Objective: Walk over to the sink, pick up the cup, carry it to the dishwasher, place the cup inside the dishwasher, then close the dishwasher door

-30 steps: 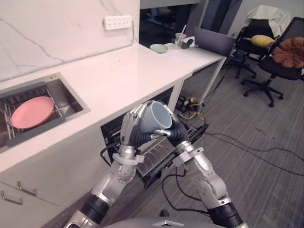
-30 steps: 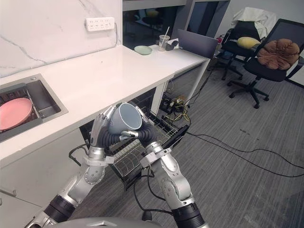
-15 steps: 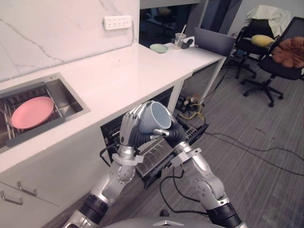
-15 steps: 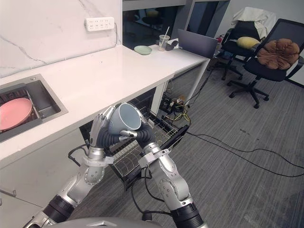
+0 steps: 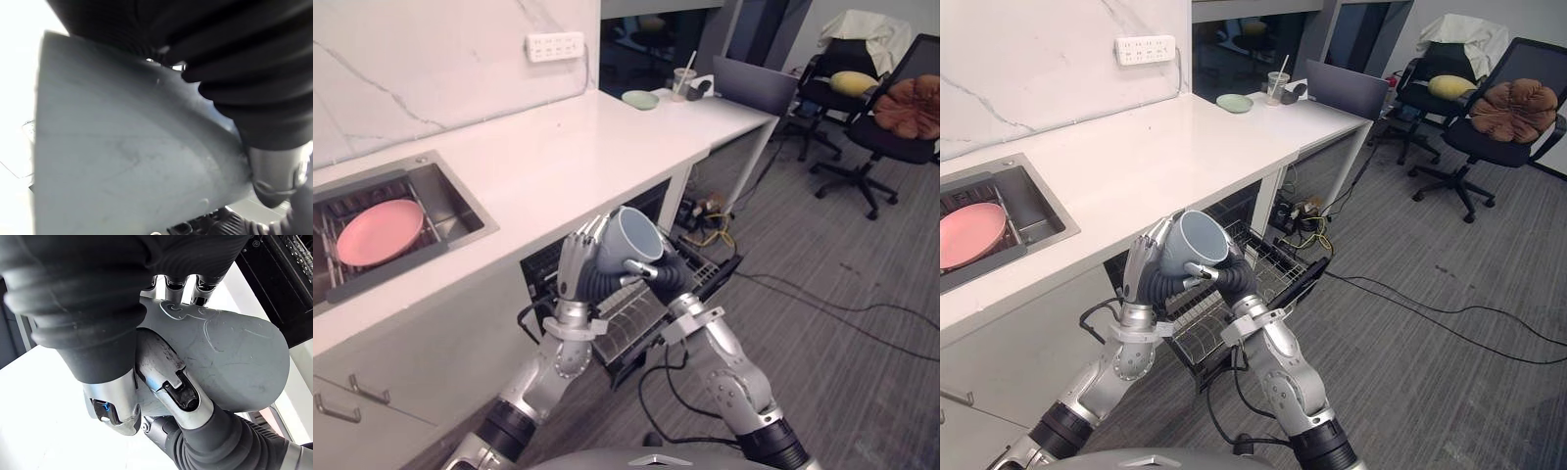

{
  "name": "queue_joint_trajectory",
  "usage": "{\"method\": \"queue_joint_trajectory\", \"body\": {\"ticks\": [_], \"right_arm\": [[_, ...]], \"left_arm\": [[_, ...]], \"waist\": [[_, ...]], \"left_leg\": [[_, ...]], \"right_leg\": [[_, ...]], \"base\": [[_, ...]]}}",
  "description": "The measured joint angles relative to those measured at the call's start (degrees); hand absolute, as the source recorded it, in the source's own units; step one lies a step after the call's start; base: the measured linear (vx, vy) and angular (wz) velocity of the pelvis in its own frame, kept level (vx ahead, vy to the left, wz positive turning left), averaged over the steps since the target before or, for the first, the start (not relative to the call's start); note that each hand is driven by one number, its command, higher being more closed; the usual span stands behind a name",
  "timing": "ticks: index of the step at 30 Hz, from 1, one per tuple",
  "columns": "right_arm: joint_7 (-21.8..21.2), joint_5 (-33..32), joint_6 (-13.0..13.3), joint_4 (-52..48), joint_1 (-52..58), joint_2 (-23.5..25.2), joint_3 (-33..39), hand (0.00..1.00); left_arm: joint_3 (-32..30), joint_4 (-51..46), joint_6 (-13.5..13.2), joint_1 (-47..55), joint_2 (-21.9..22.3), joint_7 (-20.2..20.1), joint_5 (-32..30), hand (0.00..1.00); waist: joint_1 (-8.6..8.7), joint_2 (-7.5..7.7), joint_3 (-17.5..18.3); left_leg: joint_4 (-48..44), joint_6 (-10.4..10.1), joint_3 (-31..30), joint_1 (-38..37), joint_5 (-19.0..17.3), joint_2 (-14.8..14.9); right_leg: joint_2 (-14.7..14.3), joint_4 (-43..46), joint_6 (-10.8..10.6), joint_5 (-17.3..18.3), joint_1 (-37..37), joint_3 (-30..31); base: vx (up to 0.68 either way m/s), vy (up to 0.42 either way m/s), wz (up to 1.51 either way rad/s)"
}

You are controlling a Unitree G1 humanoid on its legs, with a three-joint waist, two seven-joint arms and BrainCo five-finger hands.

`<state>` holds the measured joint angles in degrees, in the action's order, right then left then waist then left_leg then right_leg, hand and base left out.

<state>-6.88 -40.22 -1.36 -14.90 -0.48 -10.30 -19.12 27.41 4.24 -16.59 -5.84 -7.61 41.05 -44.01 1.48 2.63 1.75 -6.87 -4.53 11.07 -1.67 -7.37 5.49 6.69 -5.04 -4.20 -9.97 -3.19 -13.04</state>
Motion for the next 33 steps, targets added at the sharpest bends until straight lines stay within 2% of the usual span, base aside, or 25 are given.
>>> {"method": "queue_joint_trajectory", "body": {"ticks": [3,4,8,19,24,28,33], "right_arm": [[0.3,0.1,0.0,0.0,0.0,0.0,0.0,1.0],[0.9,0.1,0.0,0.0,0.0,0.0,-0.2,1.0],[2.6,1.1,0.0,0.0,-0.3,0.1,0.4,1.0],[4.5,2.4,0.0,0.1,-0.2,0.4,1.2,1.0],[5.1,2.3,0.5,0.1,-0.2,2.2,2.5,1.0],[6.2,1.6,2.3,0.2,-0.2,4.3,4.8,1.0],[5.6,0.9,2.5,0.9,0.4,5.0,6.6,1.0]], "left_arm": [[0.2,0.0,0.0,0.0,-0.6,0.0,0.5,1.0],[0.4,0.3,0.0,0.0,-0.6,0.0,1.3,0.0],[3.0,1.0,-0.1,1.2,-1.0,-0.5,4.0,0.0],[3.0,1.0,-0.1,2.7,-0.2,-2.7,9.0,0.0],[2.1,1.6,0.4,4.4,-0.2,-2.8,10.2,0.0],[1.4,2.8,0.6,5.9,-0.2,-4.0,13.6,0.0],[-3.0,3.1,0.6,6.1,1.6,-3.8,15.8,0.0]], "waist": [[0.01,-0.03,0.0],[-0.02,-0.06,0.0],[-0.08,-0.16,0.0],[-0.13,-0.82,-0.1],[-0.12,-1.02,-0.1],[-0.19,-1.03,-0.1],[-0.21,-1.18,-0.2]], "left_leg": [[0.0,0.0,0.0,0.0,0.0,0.0],[0.0,0.0,0.0,0.0,0.0,0.0],[0.0,0.0,0.0,0.0,0.0,0.0],[0.1,0.0,0.1,-0.1,0.0,0.0],[0.2,0.0,0.1,-0.2,0.1,0.0],[1.0,0.0,0.2,-0.5,0.3,-0.1],[1.2,-0.1,0.0,-0.5,0.6,0.0]], "right_leg": [[0.0,0.0,0.0,0.0,0.0,0.0],[0.0,0.0,0.0,0.0,0.0,0.0],[0.0,0.0,0.0,0.0,0.0,0.0],[-0.1,0.0,0.0,0.0,0.0,0.1],[-0.1,0.0,0.0,0.0,0.0,0.2],[-0.1,0.0,0.0,0.0,0.0,0.2],[-0.1,0.0,0.0,0.0,0.0,-0.1]], "base": [[0.0,0.0,0.0],[0.0,0.0,0.0],[0.0,0.0,0.0],[0.0,0.0,0.0],[0.0,0.0,0.0],[0.0,0.0,0.0],[0.0,0.0,0.0]]}}
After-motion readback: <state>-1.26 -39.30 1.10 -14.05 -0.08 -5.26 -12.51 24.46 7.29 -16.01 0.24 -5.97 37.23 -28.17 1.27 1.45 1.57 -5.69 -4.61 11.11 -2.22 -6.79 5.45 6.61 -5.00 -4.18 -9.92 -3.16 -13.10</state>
